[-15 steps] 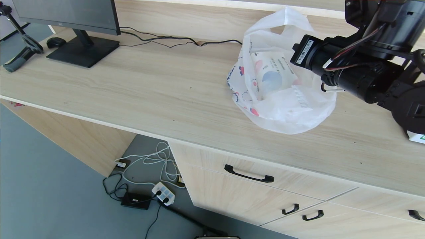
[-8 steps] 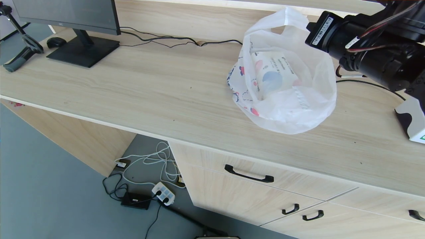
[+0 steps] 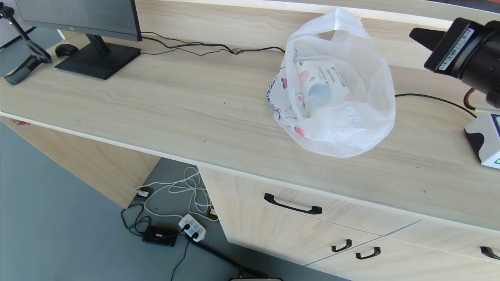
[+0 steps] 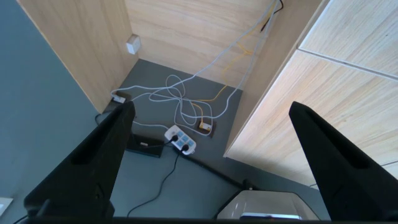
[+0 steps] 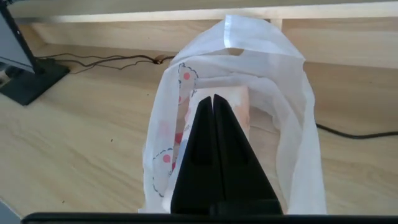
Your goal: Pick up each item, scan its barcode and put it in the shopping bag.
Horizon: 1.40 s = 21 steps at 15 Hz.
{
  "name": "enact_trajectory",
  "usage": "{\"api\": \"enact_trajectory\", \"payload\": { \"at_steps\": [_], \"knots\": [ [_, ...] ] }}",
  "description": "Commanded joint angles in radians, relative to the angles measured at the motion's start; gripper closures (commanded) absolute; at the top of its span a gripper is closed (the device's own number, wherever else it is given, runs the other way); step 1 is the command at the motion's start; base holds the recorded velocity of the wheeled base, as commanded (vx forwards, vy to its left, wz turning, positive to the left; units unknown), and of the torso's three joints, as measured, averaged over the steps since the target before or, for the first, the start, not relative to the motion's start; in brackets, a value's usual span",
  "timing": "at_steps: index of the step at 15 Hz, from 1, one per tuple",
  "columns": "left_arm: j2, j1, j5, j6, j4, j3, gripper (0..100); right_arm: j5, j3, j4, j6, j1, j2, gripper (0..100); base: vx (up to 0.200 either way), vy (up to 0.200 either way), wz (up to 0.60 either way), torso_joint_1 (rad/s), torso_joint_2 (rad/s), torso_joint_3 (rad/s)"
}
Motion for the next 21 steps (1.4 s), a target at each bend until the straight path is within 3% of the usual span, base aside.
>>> {"api": "enact_trajectory", "payload": {
  "at_steps": [1,3,6,11,16,18,19,21],
  "knots": [
    [0.0,0.0,0.001,0.0,0.001,0.0,0,0.03,0.323,0.001,-0.019,0.077,-0.283,100,0.0,0.0,0.0,0.0,0.0,0.0],
    [0.0,0.0,0.001,0.0,0.001,0.0,0,0.112,0.599,0.002,-0.091,0.134,-0.467,100,0.0,0.0,0.0,0.0,0.0,0.0],
    [0.0,0.0,0.001,0.0,-0.001,0.0,0,0.126,0.774,0.055,-0.146,0.137,-0.642,100,0.0,0.0,0.0,0.0,0.0,0.0],
    [0.0,0.0,0.001,0.001,0.001,0.0,0,0.159,0.671,0.378,-0.129,0.137,-0.798,100,0.0,0.0,0.0,0.0,0.0,0.0],
    [0.0,0.0,0.001,0.001,0.001,0.0,0,0.139,0.521,0.406,-0.134,0.119,-0.749,100,0.0,0.0,0.0,0.0,0.0,0.0],
    [0.0,0.0,0.001,0.001,0.001,0.0,0,0.113,0.531,0.409,-0.128,0.1,-0.741,100,0.0,0.0,0.0,0.0,0.0,0.0],
    [0.0,0.0,0.001,0.001,0.001,0.0,0,0.112,0.528,0.409,-0.128,0.1,-0.734,0,0.0,0.0,0.0,0.0,0.0,0.0],
    [0.0,0.0,0.001,0.001,0.001,0.0,0,0.098,0.544,0.414,-0.132,0.083,-0.741,0,0.0,0.0,0.0,0.0,0.0,0.0]
  ]
}}
